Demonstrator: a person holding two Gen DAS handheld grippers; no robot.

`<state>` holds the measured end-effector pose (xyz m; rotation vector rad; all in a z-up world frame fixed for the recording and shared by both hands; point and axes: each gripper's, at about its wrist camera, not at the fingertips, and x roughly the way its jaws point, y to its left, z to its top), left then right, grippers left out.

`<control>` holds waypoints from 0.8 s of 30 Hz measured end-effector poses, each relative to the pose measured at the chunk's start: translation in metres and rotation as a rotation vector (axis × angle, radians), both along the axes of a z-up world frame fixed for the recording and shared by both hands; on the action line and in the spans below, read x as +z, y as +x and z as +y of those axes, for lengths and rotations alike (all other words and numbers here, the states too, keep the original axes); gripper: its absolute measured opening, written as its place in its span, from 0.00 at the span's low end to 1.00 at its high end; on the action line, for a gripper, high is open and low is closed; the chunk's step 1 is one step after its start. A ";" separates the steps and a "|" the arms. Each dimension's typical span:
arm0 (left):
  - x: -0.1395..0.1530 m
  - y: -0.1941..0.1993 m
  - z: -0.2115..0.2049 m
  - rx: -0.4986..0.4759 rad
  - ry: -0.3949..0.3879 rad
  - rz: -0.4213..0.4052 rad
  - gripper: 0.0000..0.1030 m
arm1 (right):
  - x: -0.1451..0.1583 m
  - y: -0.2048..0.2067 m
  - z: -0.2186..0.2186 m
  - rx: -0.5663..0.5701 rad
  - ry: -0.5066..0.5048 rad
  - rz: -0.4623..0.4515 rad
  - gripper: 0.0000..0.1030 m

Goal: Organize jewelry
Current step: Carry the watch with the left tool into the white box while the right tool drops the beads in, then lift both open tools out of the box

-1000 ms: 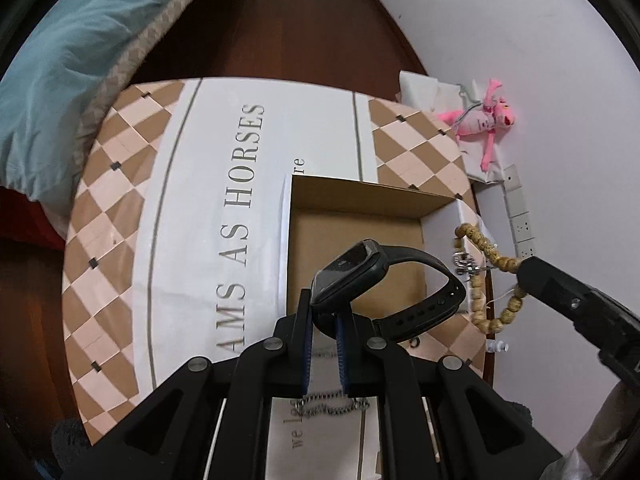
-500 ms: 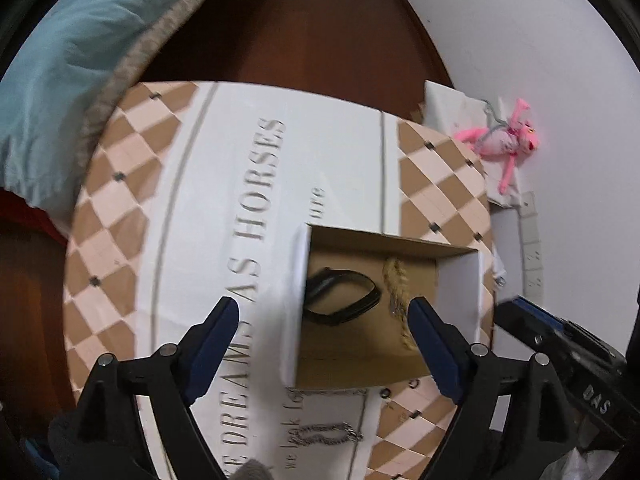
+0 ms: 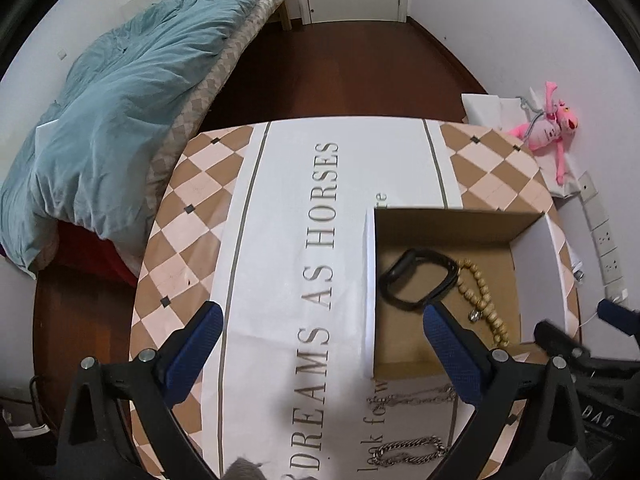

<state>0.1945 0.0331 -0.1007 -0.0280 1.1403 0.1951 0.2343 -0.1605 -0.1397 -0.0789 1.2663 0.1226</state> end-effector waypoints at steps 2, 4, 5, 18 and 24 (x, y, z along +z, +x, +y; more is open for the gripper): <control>0.000 -0.004 -0.003 0.007 -0.007 -0.002 0.99 | 0.000 -0.002 -0.001 -0.009 0.002 -0.011 0.94; 0.002 -0.008 -0.004 0.010 -0.007 -0.010 0.99 | 0.003 -0.005 -0.001 -0.012 -0.010 -0.028 0.94; 0.004 -0.011 -0.005 0.010 -0.006 -0.017 0.99 | 0.006 -0.007 -0.002 -0.015 -0.014 -0.039 0.94; 0.064 -0.049 -0.018 -0.012 -0.006 -0.143 0.99 | 0.081 -0.052 -0.004 -0.052 -0.033 -0.214 0.94; 0.096 -0.071 -0.019 -0.009 -0.015 -0.214 0.99 | 0.113 -0.074 -0.008 -0.057 -0.029 -0.284 0.94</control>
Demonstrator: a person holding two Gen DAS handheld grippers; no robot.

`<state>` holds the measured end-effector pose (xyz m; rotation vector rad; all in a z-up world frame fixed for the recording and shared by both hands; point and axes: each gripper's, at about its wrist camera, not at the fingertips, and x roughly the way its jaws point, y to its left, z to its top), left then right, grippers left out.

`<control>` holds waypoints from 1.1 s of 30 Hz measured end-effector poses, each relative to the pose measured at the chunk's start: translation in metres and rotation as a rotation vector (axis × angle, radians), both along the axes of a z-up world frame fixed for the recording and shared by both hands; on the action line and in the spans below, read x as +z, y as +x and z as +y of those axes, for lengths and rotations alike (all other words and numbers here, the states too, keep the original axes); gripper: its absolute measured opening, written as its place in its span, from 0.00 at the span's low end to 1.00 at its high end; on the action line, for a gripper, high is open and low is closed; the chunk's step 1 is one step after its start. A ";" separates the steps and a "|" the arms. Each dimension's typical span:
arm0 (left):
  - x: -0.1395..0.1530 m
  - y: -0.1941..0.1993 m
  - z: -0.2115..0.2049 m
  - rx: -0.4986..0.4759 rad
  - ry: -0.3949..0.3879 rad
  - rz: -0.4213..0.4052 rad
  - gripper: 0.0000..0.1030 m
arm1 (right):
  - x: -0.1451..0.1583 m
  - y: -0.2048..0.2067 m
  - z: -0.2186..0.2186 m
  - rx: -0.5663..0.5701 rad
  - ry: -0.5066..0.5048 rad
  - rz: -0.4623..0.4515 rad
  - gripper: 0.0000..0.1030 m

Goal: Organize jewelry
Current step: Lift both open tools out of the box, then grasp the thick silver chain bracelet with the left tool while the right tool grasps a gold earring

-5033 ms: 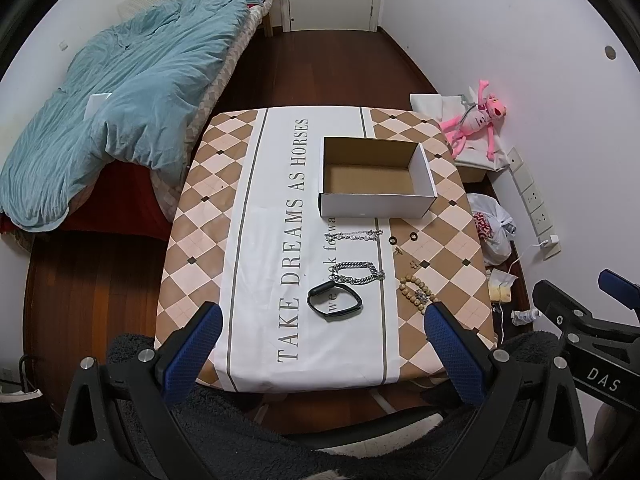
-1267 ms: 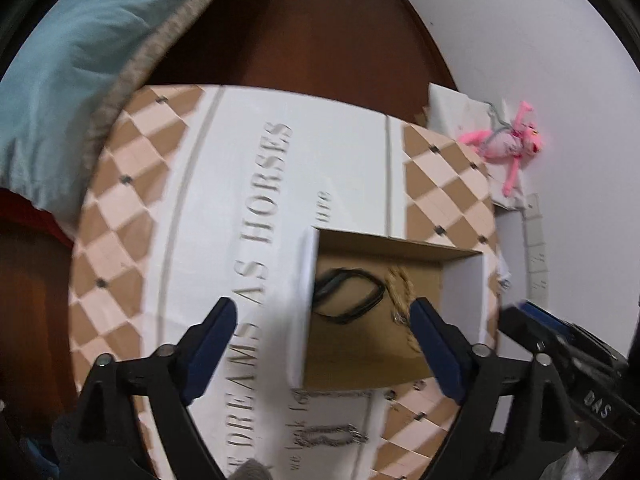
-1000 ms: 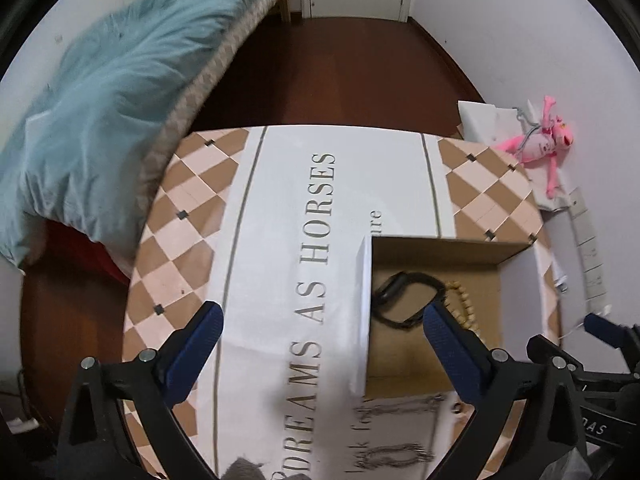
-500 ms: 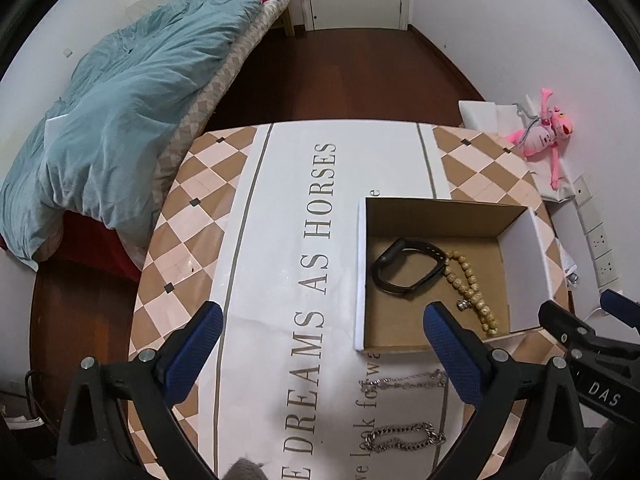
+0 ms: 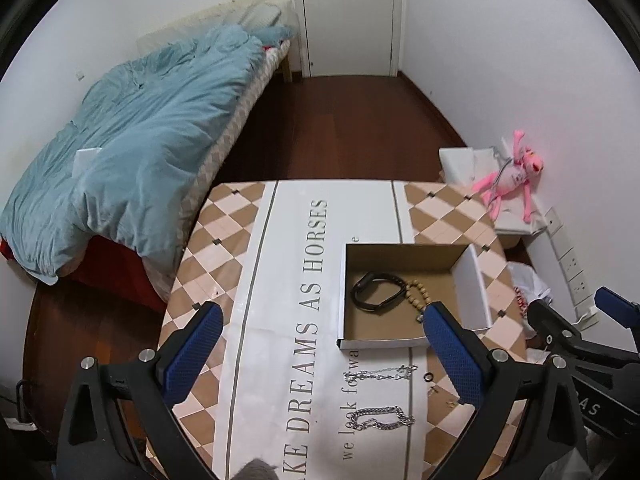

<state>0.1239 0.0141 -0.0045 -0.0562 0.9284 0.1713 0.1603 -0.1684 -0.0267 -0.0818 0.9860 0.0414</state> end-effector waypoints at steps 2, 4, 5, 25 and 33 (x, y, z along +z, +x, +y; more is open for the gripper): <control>0.007 -0.006 -0.001 -0.006 -0.010 -0.012 0.99 | 0.008 -0.006 -0.002 0.000 0.009 -0.015 0.94; 0.011 -0.011 -0.003 -0.010 -0.013 -0.024 0.99 | 0.015 -0.012 -0.004 -0.002 0.016 -0.031 0.94; 0.013 -0.014 -0.004 -0.014 -0.020 -0.029 0.99 | 0.018 -0.016 -0.005 0.000 0.014 -0.038 0.94; -0.122 -0.042 0.011 0.083 0.088 0.191 0.99 | -0.144 -0.045 -0.023 0.029 0.117 0.230 0.90; -0.160 -0.056 0.011 0.081 0.091 0.271 0.99 | -0.190 -0.056 -0.007 0.075 0.079 0.202 0.52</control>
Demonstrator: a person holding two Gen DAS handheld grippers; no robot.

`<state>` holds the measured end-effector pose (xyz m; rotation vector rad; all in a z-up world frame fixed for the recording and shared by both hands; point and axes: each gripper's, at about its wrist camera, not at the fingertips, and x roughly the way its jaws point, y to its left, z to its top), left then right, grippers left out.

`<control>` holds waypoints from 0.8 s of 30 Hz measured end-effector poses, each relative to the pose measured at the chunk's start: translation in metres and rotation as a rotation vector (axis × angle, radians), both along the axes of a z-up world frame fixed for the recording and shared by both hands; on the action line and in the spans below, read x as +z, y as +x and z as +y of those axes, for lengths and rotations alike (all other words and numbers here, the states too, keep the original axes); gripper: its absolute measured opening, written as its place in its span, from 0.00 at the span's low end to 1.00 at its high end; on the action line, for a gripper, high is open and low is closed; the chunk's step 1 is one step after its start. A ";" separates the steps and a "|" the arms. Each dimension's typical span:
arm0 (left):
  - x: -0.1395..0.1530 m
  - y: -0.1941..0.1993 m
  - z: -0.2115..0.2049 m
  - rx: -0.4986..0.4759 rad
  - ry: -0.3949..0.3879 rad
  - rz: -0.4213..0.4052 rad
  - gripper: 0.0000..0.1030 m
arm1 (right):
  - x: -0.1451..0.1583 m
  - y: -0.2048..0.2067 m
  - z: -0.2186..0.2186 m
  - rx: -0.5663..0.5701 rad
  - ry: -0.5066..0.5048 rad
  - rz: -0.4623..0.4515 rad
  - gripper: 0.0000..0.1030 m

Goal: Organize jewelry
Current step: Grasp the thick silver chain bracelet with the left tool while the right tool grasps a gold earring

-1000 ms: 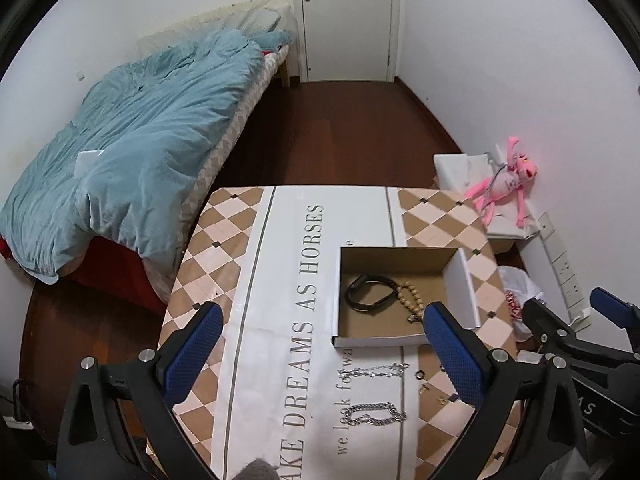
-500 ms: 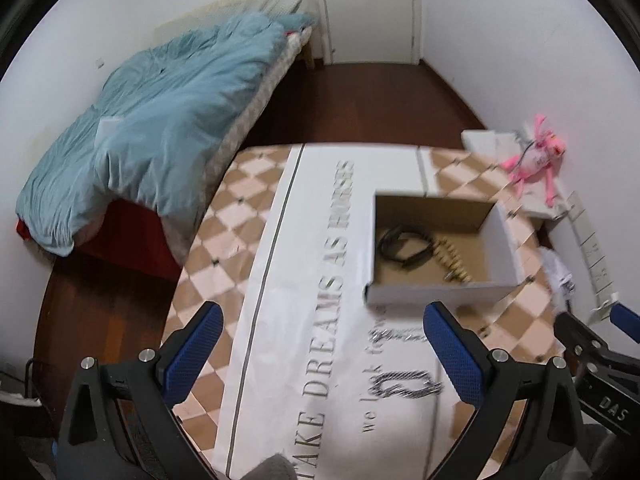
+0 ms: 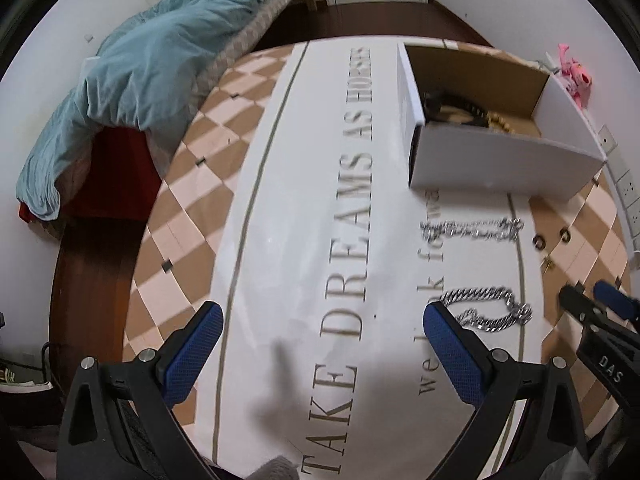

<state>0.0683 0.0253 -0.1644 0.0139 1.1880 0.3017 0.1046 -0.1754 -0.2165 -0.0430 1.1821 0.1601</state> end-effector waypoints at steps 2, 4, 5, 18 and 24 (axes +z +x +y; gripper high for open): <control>-0.005 -0.002 -0.002 -0.003 -0.014 0.010 0.99 | -0.001 -0.004 0.007 0.015 -0.058 -0.035 0.39; -0.008 -0.002 -0.005 -0.010 -0.030 0.019 0.99 | -0.001 -0.007 0.010 0.020 -0.067 -0.047 0.03; -0.009 -0.002 -0.007 -0.013 -0.045 0.022 0.99 | -0.001 -0.008 0.011 0.022 -0.072 -0.045 0.02; -0.026 0.016 -0.035 -0.099 -0.212 0.054 0.40 | 0.023 -0.009 -0.019 -0.069 0.027 -0.037 0.01; -0.020 0.010 -0.054 -0.158 -0.224 0.026 0.02 | 0.031 -0.008 -0.027 -0.091 0.088 -0.025 0.01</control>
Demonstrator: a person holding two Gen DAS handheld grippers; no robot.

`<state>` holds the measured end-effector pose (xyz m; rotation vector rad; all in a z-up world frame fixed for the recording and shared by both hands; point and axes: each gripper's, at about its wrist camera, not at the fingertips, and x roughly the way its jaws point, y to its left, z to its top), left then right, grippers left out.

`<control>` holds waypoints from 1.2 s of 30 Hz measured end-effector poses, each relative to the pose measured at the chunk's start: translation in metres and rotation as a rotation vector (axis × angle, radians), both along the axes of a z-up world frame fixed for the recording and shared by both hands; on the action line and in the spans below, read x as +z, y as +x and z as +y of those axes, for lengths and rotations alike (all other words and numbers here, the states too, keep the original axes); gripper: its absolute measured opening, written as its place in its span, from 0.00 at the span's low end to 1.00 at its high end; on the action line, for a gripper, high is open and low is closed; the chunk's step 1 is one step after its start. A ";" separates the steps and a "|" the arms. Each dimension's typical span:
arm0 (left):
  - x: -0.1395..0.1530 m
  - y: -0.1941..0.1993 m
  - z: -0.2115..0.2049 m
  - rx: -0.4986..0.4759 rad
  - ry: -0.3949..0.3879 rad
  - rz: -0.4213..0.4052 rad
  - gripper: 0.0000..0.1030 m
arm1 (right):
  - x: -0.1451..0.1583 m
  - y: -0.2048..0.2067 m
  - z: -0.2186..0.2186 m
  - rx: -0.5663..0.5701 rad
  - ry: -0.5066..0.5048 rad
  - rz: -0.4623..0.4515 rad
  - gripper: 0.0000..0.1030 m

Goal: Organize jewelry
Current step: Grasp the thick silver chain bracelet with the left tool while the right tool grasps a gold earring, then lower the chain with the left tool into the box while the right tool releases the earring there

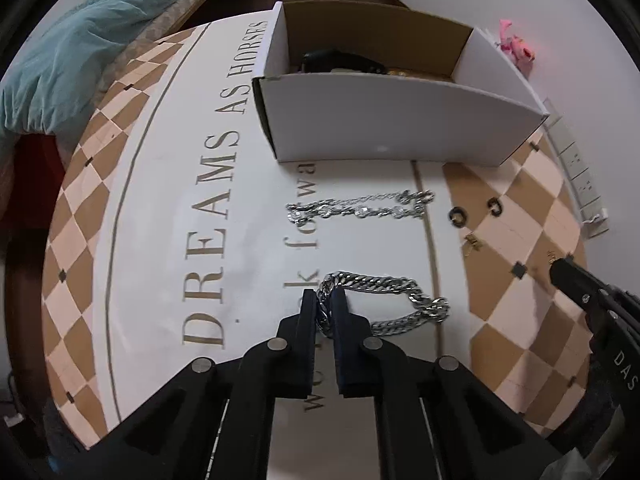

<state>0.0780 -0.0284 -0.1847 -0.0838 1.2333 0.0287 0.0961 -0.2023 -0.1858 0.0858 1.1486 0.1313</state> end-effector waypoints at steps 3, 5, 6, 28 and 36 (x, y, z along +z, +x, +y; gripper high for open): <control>0.012 -0.005 0.000 0.002 -0.026 -0.024 0.02 | 0.010 0.000 -0.004 -0.002 0.047 -0.001 0.01; 0.026 -0.006 0.001 0.000 -0.045 -0.048 0.02 | 0.018 -0.001 -0.006 0.001 0.075 -0.004 0.01; 0.035 -0.006 0.002 -0.006 -0.051 -0.065 0.02 | 0.023 -0.002 -0.006 0.004 0.089 -0.005 0.01; 0.142 0.106 0.035 -0.087 -0.194 -0.202 0.02 | 0.098 0.107 0.019 0.115 0.210 -0.016 0.01; 0.105 0.164 0.047 -0.085 -0.172 -0.065 0.02 | 0.063 0.171 0.043 0.153 0.127 0.109 0.01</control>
